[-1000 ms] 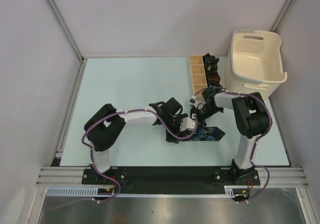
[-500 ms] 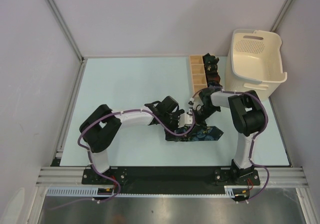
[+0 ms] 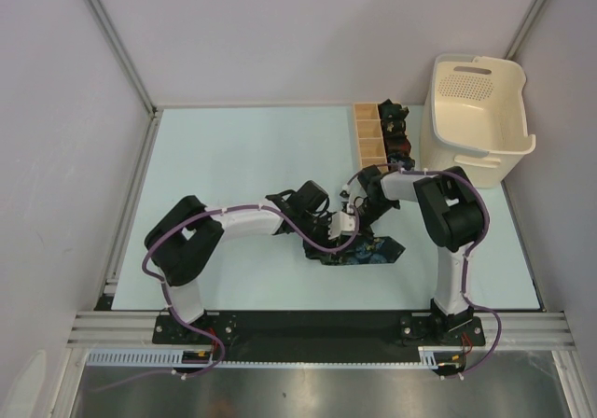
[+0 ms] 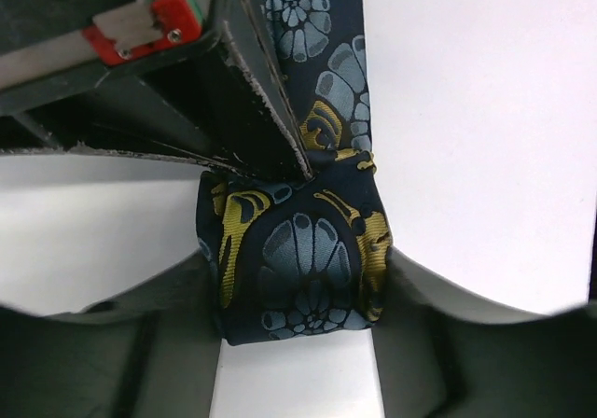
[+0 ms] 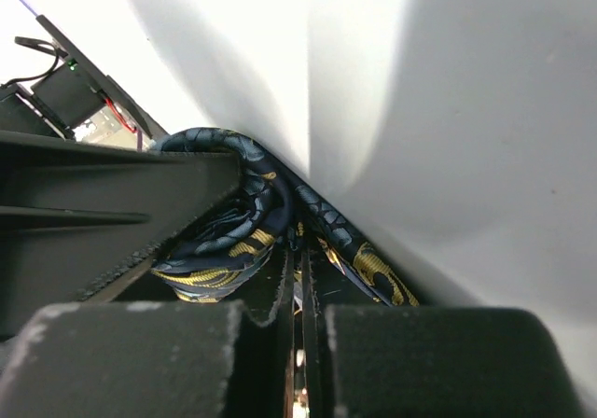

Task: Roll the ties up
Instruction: Roll the tie at the center of the board.

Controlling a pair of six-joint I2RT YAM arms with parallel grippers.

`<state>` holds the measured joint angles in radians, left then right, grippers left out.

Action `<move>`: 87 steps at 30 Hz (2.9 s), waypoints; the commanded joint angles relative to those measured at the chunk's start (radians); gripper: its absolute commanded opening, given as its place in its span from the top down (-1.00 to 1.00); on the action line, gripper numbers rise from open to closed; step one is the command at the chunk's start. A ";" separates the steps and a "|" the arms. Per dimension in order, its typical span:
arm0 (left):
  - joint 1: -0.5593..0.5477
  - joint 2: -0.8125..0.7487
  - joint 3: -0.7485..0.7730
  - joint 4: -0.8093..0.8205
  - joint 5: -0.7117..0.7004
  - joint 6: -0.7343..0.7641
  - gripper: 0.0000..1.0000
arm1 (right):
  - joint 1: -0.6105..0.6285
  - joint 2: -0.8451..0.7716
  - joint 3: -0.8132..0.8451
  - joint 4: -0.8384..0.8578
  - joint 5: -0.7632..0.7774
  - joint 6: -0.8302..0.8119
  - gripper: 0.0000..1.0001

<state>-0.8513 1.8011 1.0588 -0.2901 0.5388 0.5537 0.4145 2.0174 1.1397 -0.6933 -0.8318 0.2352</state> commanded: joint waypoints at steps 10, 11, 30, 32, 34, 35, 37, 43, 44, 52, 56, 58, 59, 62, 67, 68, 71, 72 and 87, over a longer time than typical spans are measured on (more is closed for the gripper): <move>-0.038 0.024 0.003 -0.047 -0.057 0.038 0.35 | -0.095 -0.157 0.026 -0.048 -0.055 -0.031 0.29; -0.038 0.024 0.004 -0.050 -0.065 0.032 0.35 | -0.094 -0.170 0.023 -0.054 -0.064 -0.031 0.24; -0.043 0.006 0.010 -0.063 -0.073 0.061 0.04 | -0.071 -0.052 0.003 -0.008 0.026 -0.059 1.00; -0.042 -0.003 0.013 -0.063 -0.066 0.069 -0.17 | -0.077 -0.060 -0.015 -0.006 0.043 -0.071 1.00; -0.037 -0.009 0.018 -0.037 -0.063 0.062 -0.47 | -0.080 -0.069 -0.026 -0.011 0.086 -0.092 1.00; -0.031 -0.012 0.020 -0.029 -0.062 0.055 -0.53 | -0.086 -0.071 -0.038 -0.020 0.115 -0.100 1.00; -0.028 -0.019 0.032 -0.011 -0.060 0.034 -0.68 | -0.094 -0.072 -0.046 -0.032 0.143 -0.114 1.00; -0.014 -0.025 0.050 0.031 -0.033 -0.032 -0.91 | -0.109 -0.082 -0.066 -0.048 0.255 -0.166 1.00; -0.014 -0.025 0.052 0.035 -0.024 -0.043 -0.93 | -0.108 -0.082 -0.069 -0.046 0.267 -0.166 1.00; -0.018 0.049 0.145 0.060 0.098 -0.184 -0.95 | -0.086 -0.112 -0.109 0.017 0.284 -0.113 1.00; -0.043 0.070 0.159 0.071 0.112 -0.224 -0.96 | -0.080 -0.128 -0.124 0.035 0.295 -0.096 1.00; -0.055 0.081 0.161 0.071 0.098 -0.232 -0.93 | -0.079 -0.129 -0.124 0.046 0.290 -0.086 1.00; -0.060 0.096 0.165 0.072 0.087 -0.233 -0.90 | -0.077 -0.128 -0.124 0.051 0.283 -0.083 1.00; -0.080 0.121 0.165 0.078 0.032 -0.210 -0.70 | -0.062 -0.132 -0.124 0.072 0.252 -0.070 1.00; -0.124 0.118 0.149 0.069 -0.087 -0.146 0.07 | -0.069 -0.169 -0.113 0.054 0.180 -0.072 1.00; -0.130 0.118 0.144 0.069 -0.103 -0.138 0.16 | -0.083 -0.175 -0.115 0.043 0.174 -0.083 0.98; -0.149 0.121 0.135 0.052 -0.160 -0.117 0.34 | -0.136 -0.183 -0.100 -0.015 0.154 -0.131 0.81; -0.158 0.122 0.133 0.049 -0.169 -0.112 0.36 | -0.154 -0.181 -0.069 -0.058 0.148 -0.146 0.78; -0.166 0.118 0.073 0.008 -0.229 -0.037 0.35 | -0.237 -0.243 -0.089 -0.216 -0.064 -0.203 0.11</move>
<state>-1.0100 1.9083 1.1725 -0.2016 0.3538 0.4717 0.1429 1.8339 1.0954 -0.9215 -0.8207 -0.0013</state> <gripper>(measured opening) 0.434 0.417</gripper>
